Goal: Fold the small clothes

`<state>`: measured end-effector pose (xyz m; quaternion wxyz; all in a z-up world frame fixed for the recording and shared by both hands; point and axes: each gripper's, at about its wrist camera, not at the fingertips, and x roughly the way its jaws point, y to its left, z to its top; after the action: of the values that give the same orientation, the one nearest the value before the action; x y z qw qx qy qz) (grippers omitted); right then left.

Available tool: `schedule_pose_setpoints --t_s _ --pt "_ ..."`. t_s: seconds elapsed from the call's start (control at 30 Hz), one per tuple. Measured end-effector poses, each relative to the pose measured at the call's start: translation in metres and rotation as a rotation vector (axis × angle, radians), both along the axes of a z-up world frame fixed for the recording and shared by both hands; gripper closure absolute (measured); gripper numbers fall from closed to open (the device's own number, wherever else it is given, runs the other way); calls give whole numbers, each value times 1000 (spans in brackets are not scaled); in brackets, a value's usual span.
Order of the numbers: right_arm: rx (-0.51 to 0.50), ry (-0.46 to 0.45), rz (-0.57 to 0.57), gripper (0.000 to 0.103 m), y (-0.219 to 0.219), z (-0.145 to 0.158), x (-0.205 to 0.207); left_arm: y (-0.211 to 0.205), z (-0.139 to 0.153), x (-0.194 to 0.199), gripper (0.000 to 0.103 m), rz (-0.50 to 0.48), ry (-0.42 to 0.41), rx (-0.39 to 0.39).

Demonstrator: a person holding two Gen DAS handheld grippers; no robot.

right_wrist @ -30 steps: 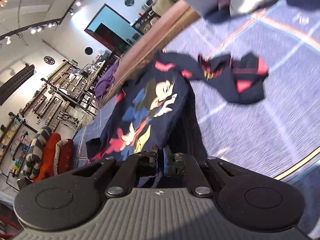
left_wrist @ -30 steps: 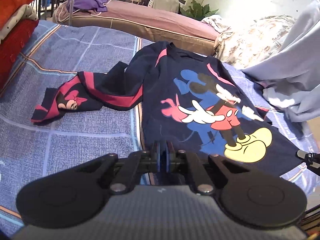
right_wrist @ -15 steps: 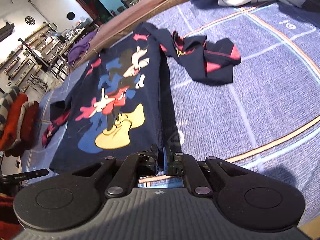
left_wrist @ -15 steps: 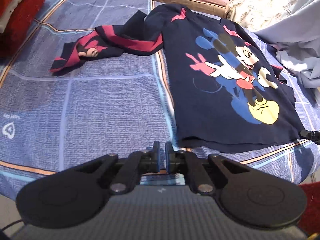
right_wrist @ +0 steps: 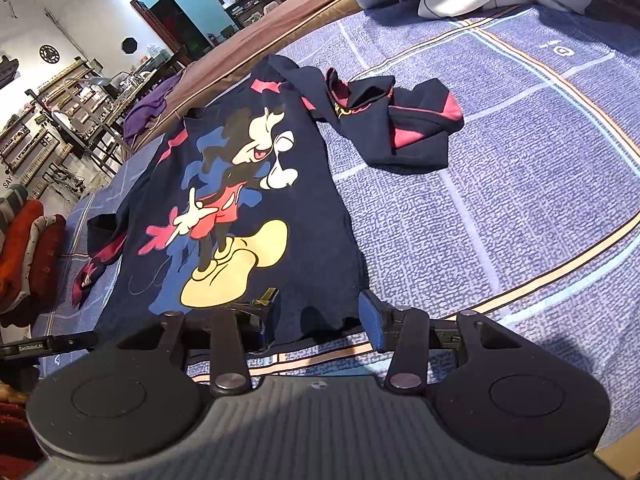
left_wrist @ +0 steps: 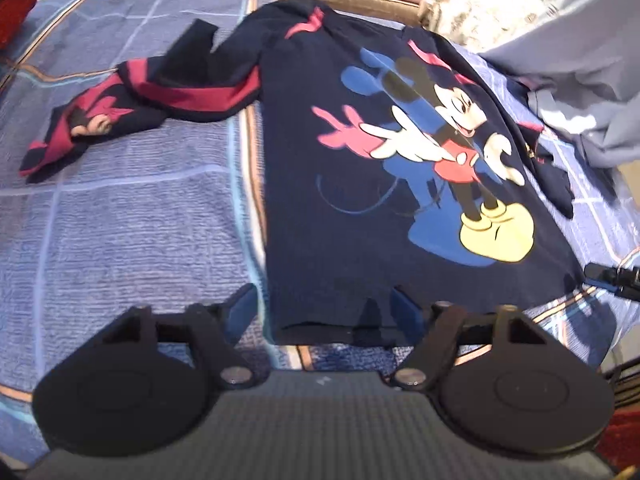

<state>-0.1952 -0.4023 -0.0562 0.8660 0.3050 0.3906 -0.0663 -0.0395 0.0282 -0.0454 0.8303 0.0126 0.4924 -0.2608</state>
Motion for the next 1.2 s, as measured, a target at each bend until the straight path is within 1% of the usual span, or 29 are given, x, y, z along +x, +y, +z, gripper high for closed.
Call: schedule_pose_setpoints --t_s 0.03,0.07,0.1,0.13,0.17,0.2,0.27,0.33,0.4,0.47,0.57,0.63,0.67,0.7,0.73,0.77,0.8,0.83,0.87,0.9,0.97,1.03,1.1,1.2 --pt "9 6 7 26 3 -4 3 -4 -3 -2 76 2 -19 41" --pt "13 11 7 27 5 -7 4 -6 -4 -4 85 4 -40 66" --pt "9 16 4 31 6 -9 5 -6 -4 -6 87 -4 -47 62" --pt "1 17 5 49 8 -10 6 -5 -2 -7 93 -9 -46 47" --pt "-1 11 14 68 8 -9 6 -4 2 -8 94 -11 -51 36" --pt "12 3 22 102 7 -9 6 -2 5 -9 94 -15 -56 31" --pt "36 -9 20 101 3 -6 3 4 12 -8 95 -10 -54 5" --pt "21 -13 28 102 2 1 -1 11 20 -10 95 -9 -54 -9" --pt "6 -13 37 102 0 7 -7 15 26 -14 95 -24 -66 10" --pt "1 0 42 102 -2 9 -13 18 26 -17 95 -33 -57 37" --pt "-2 60 42 102 -5 -1 -19 21 19 -19 95 -35 -23 67" --pt "-13 65 22 101 -8 -4 -21 24 13 -18 94 -18 1 78" --pt "-32 54 23 98 -9 -2 -20 24 12 -17 90 -8 8 89" --pt "-71 34 23 86 -10 3 -16 24 12 -16 87 -3 15 100" --pt "-105 16 21 69 -10 8 -12 25 13 -15 79 2 15 107" --pt "-142 -8 24 61 -12 14 -5 28 16 -14 69 12 3 117" --pt "-171 -31 32 45 -14 19 3 29 19 -14 62 22 -13 136" --pt "-205 -52 33 36 -16 23 10 29 24 -14 47 31 -35 160" --pt "-253 -72 31 35 -20 26 19 30 28 -14 39 38 -61 182" --pt "-301 -82 29 35 -24 27 28 33 32 -14 38 46 -85 200" --pt "-368 -89 32 35 -34 27 48 36 37 -12 37 63 -96 226" --pt "-419 -98 54 35 -41 27 69 42 39 -10 37 84 -86 229" --pt "-509 -111 109 36 -41 27 92 45 38 -9 37 100 -69 222" --pt "-640 -132 221 36 -30 25 124 44 34 -11 36 110 -45 212"
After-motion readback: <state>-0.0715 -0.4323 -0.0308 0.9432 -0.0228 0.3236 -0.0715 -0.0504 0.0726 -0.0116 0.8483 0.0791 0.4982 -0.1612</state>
